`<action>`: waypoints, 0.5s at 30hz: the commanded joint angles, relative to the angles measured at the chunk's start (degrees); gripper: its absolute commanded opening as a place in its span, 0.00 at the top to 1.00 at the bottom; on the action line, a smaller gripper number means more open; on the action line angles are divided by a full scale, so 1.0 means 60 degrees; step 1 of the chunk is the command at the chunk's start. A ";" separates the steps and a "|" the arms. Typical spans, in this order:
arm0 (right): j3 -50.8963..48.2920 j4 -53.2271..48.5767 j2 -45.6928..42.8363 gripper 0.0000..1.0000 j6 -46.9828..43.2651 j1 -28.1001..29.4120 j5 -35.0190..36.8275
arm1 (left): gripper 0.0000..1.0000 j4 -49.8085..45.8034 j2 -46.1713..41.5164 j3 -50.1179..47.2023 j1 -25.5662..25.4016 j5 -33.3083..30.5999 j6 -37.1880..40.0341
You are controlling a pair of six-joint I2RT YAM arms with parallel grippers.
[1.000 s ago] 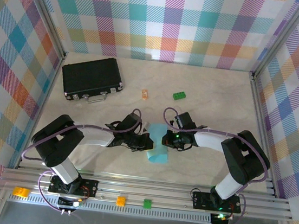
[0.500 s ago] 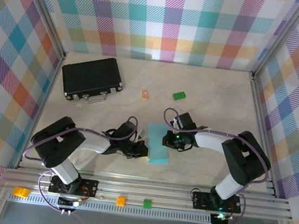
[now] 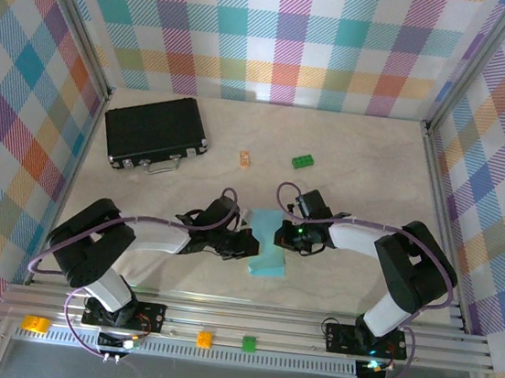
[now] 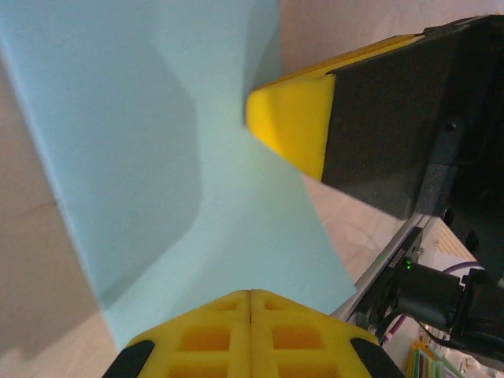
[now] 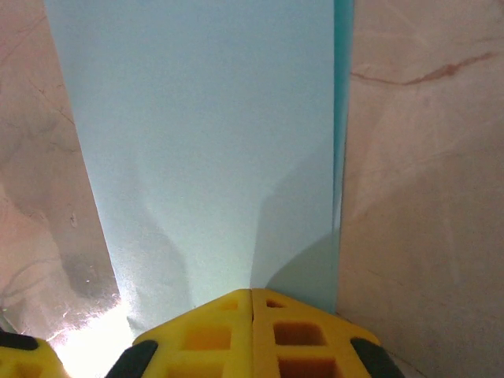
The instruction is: Fold a paper plane with a square sheet of paper (pick it up from the middle)
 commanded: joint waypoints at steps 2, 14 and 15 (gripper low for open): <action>-0.0535 -0.1535 0.0436 1.00 -0.0036 -0.0070 0.1051 | 0.94 0.0315 0.0642 -0.0137 -0.0296 0.0266 -0.0147; -0.0624 -0.1610 0.0392 1.00 -0.0084 -0.0067 0.1213 | 0.93 0.0144 -0.0149 -0.1722 -0.0809 -0.0212 -0.0126; -0.0607 -0.1622 0.0405 1.00 -0.0077 -0.0062 0.1213 | 0.93 -0.0005 -0.0326 -0.1742 -0.0867 -0.0243 -0.0080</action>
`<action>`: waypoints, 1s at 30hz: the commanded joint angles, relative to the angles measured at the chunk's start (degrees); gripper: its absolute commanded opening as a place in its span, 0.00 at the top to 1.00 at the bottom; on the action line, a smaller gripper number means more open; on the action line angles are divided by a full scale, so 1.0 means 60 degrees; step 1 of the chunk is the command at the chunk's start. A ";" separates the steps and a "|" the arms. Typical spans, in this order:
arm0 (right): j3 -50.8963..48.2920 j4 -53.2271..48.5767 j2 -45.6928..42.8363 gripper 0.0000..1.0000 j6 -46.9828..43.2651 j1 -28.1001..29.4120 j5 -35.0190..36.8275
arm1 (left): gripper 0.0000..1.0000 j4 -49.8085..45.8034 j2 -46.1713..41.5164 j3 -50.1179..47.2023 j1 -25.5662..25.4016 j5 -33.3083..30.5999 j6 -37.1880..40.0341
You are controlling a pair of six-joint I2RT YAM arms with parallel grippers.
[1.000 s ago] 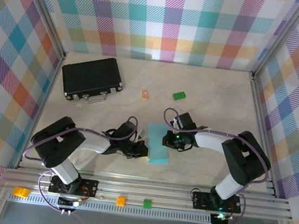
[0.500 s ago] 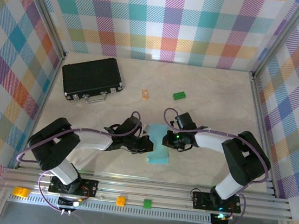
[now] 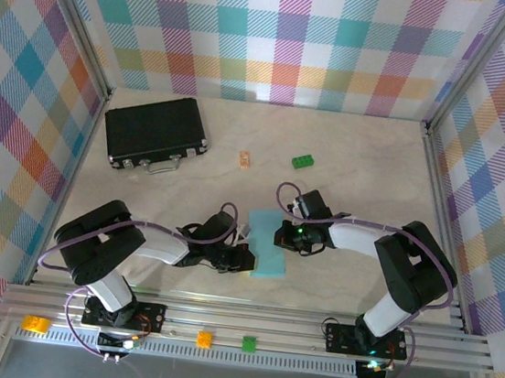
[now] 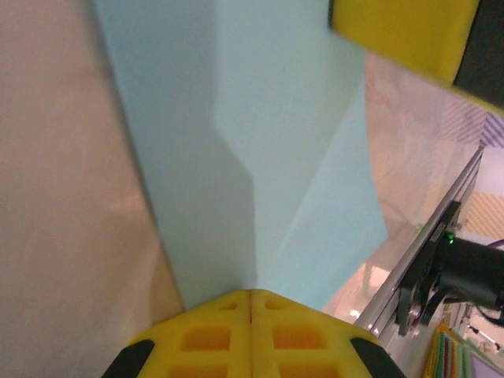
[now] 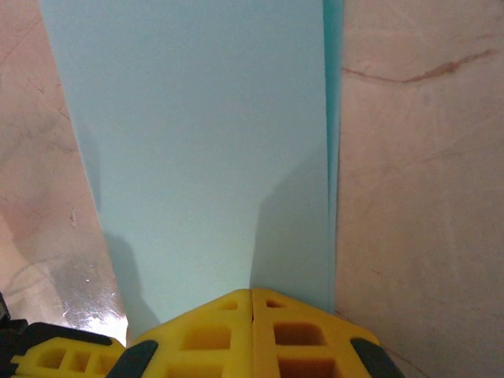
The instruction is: Fold a paper plane with a square sheet of paper (pick it up from the middle)
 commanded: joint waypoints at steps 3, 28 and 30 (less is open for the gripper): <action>-0.0570 -0.1601 0.0408 1.00 -0.0096 -0.0071 0.1181 | 0.93 -0.1630 -0.0892 -0.0265 -0.0430 -0.0321 0.0141; -0.0604 -0.1688 0.0295 1.00 -0.0082 -0.0062 0.1242 | 0.92 -0.1066 -0.0118 -0.0205 -0.0483 -0.0346 0.0282; -0.0585 -0.1742 0.0286 1.00 -0.0099 -0.0060 0.1238 | 0.92 -0.1298 -0.0521 -0.0468 -0.0523 -0.0321 0.0389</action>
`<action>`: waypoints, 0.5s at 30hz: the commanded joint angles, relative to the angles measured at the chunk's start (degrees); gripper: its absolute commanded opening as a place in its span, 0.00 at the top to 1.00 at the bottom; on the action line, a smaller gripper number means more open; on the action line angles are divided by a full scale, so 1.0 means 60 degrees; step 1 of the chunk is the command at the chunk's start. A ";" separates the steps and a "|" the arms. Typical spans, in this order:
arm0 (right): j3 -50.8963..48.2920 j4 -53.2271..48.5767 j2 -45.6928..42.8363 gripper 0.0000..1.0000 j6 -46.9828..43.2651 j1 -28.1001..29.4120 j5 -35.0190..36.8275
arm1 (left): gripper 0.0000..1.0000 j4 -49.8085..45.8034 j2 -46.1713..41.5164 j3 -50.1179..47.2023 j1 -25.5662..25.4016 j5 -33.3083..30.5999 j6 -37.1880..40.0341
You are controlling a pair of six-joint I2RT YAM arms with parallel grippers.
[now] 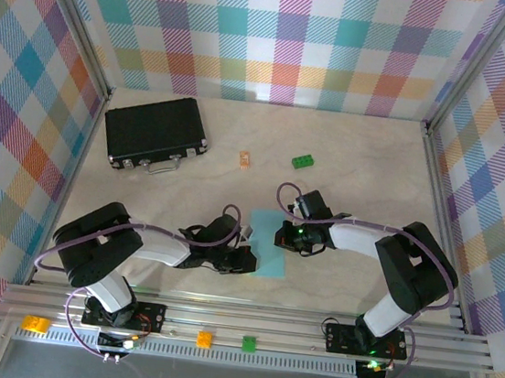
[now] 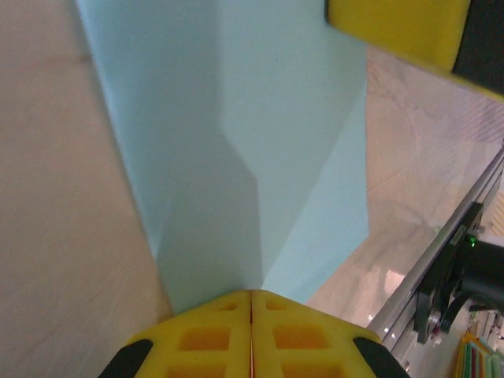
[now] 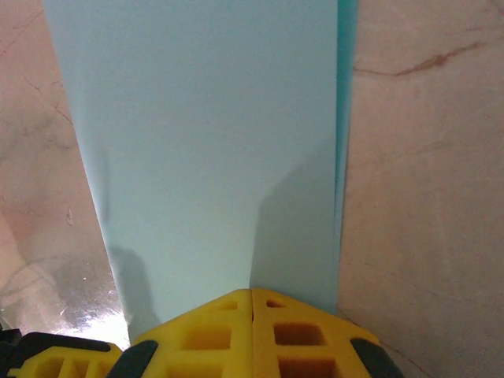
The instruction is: Fold a paper plane with a square sheet of paper (pick it up from the middle)
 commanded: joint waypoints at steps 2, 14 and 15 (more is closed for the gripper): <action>-0.0525 -0.1718 0.0287 1.00 -0.0103 -0.0059 0.1176 | 0.92 -0.1452 -0.0851 -0.0635 -0.0279 0.0205 0.0475; -0.0461 -0.1104 0.0223 1.00 -0.0180 -0.0060 0.0462 | 0.92 -0.3700 -0.2745 0.0283 -0.0397 -0.1646 0.1232; -0.0417 -0.0987 0.0142 1.00 -0.0180 -0.0059 0.0253 | 0.91 -0.3642 -0.2804 0.0320 -0.0366 -0.1813 0.1119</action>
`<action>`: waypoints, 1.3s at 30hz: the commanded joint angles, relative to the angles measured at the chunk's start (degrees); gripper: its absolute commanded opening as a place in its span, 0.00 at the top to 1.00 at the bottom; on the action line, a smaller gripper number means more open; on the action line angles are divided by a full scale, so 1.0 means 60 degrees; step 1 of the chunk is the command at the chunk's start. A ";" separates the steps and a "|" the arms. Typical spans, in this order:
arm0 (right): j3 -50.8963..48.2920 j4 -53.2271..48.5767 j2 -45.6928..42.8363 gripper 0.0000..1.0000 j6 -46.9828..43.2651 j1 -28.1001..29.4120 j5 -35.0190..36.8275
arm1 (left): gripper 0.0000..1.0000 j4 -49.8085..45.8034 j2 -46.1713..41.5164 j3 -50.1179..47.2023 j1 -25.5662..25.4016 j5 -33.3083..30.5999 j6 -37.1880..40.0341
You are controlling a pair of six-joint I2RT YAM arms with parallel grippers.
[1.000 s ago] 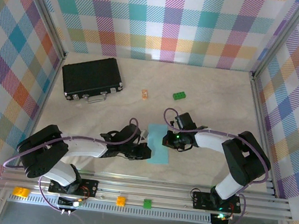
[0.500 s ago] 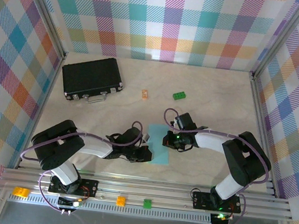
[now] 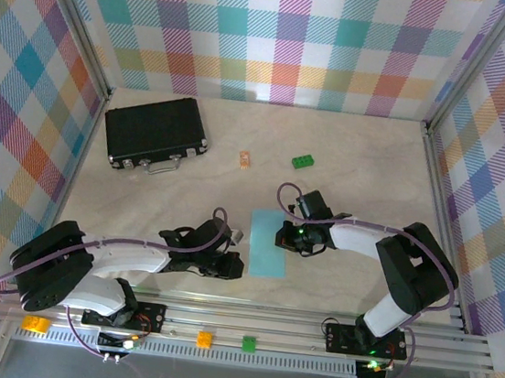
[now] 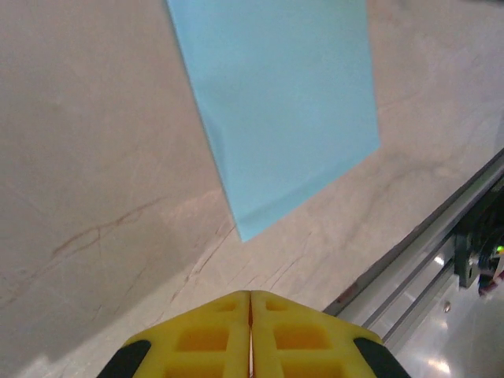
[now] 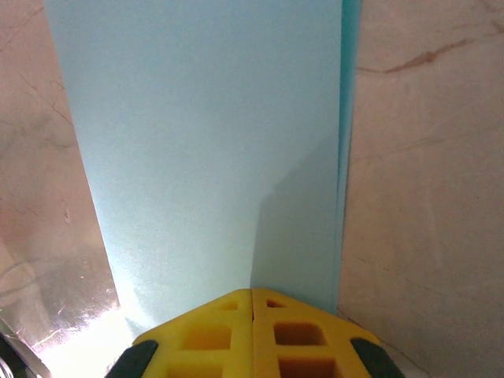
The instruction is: Fold a paper plane with a square sheet of paper (pick it up from the middle)
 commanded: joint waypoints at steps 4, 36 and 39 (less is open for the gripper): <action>0.0011 -0.0754 -0.0256 0.97 -0.0278 -0.0023 -0.0463 | 0.91 -0.0249 -0.0226 0.0551 0.0385 -0.0800 -0.0173; -0.2881 -0.0650 -0.5461 0.52 0.2412 -0.0074 -0.1204 | 0.83 0.0189 0.5552 0.5447 0.3222 0.1561 0.0591; -0.2899 -0.0483 -0.5097 0.52 0.2737 -0.0065 -0.1572 | 0.83 0.0476 0.5768 0.5464 0.3345 0.1797 0.0577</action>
